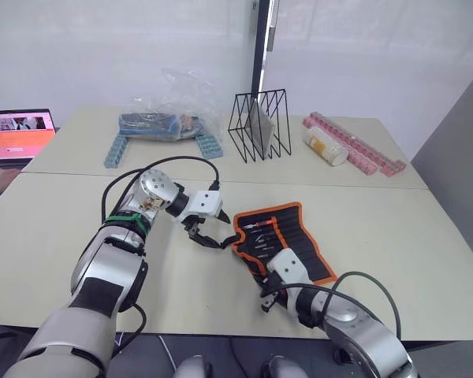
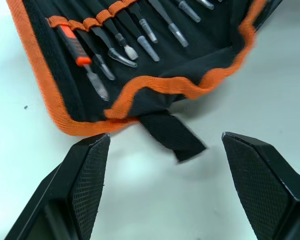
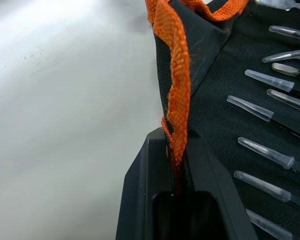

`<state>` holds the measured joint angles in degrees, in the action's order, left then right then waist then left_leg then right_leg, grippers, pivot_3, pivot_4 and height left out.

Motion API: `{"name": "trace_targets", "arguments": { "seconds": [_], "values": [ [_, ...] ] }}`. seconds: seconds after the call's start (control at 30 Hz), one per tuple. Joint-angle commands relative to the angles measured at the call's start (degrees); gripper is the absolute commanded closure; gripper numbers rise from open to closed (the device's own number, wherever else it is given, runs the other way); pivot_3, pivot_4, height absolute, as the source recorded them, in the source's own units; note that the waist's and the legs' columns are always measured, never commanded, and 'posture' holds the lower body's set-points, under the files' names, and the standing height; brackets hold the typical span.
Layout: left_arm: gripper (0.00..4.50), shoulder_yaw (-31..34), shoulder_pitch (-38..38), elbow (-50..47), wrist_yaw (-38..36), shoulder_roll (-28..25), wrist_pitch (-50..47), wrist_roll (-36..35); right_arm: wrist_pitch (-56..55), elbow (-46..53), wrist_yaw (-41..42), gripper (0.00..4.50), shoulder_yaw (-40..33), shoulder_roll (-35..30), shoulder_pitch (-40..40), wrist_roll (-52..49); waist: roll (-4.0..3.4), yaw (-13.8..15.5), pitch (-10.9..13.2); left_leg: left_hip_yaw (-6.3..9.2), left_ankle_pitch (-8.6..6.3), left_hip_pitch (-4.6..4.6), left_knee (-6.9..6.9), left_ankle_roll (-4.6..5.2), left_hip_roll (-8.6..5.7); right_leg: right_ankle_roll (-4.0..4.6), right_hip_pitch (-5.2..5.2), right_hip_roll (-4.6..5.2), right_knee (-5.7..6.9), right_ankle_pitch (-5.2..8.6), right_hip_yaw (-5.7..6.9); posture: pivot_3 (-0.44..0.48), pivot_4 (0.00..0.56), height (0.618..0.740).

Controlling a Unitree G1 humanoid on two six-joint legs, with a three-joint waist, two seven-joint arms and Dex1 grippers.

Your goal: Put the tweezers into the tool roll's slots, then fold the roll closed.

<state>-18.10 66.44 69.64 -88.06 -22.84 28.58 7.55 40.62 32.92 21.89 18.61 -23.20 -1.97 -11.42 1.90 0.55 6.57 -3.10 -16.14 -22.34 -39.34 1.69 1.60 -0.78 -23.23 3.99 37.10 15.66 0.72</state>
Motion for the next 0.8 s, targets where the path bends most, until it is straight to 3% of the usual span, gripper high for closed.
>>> {"name": "trace_targets", "arguments": {
  "seconds": [0.03, 0.27, 0.5, 0.77, 0.8],
  "values": [
    [0.69, 1.3, 2.5, 1.1, -0.1, 0.6, -0.3, 0.2, -4.2, 1.3, 0.6, 4.5, -3.9, -0.5, -2.6, -0.6, 0.0, 0.0, 0.0, 0.0, 0.0, 0.0, 0.0, 0.0, 0.0, 0.0, 0.0, -0.01, -0.01, 0.0, 0.0, 0.0, 0.15, 0.737],
    [0.69, 2.9, 3.0, 1.8, -2.2, 1.4, -1.9, 0.1, -10.5, -0.1, 2.3, 4.5, -8.0, 2.0, -8.6, -3.5, 0.0, 0.0, 0.0, 0.0, 0.0, 0.01, -0.01, 0.0, 0.02, 0.0, 0.0, -0.02, 0.0, 0.0, -0.01, 0.0, 0.15, 0.737],
    [0.65, 2.9, 2.5, 1.9, -2.2, 1.6, -1.3, 0.8, -13.1, -0.5, 2.0, 2.16, -6.1, 2.4, -10.0, -1.0, 0.0, 0.0, 0.0, 0.01, 0.0, 0.02, -0.05, 0.0, 0.07, 0.0, 0.02, -0.02, 0.02, 0.0, -0.03, 0.0, 0.15, 0.737],
    [0.65, 3.2, 4.0, 2.6, -1.4, 4.0, -1.2, 1.4, -10.4, 3.9, 0.5, 2.16, -7.1, 3.7, -9.6, -2.7, 0.0, 0.1, 0.0, 0.03, -0.01, -0.02, -0.13, 0.01, 0.09, -0.01, 0.03, -0.03, 0.03, 0.0, -0.03, 0.0, 0.15, 0.737],
    [0.65, 3.3, 4.3, 2.9, -1.0, 4.5, -1.4, 1.5, -10.2, 4.3, 0.4, 2.4, -7.2, 3.9, -9.8, -2.9, 0.0, 0.1, 0.0, 0.04, -0.03, -0.05, -0.19, 0.05, 0.09, -0.01, 0.03, -0.04, 0.03, 0.0, -0.03, 0.0, 0.15, 0.737]
  ]
}}
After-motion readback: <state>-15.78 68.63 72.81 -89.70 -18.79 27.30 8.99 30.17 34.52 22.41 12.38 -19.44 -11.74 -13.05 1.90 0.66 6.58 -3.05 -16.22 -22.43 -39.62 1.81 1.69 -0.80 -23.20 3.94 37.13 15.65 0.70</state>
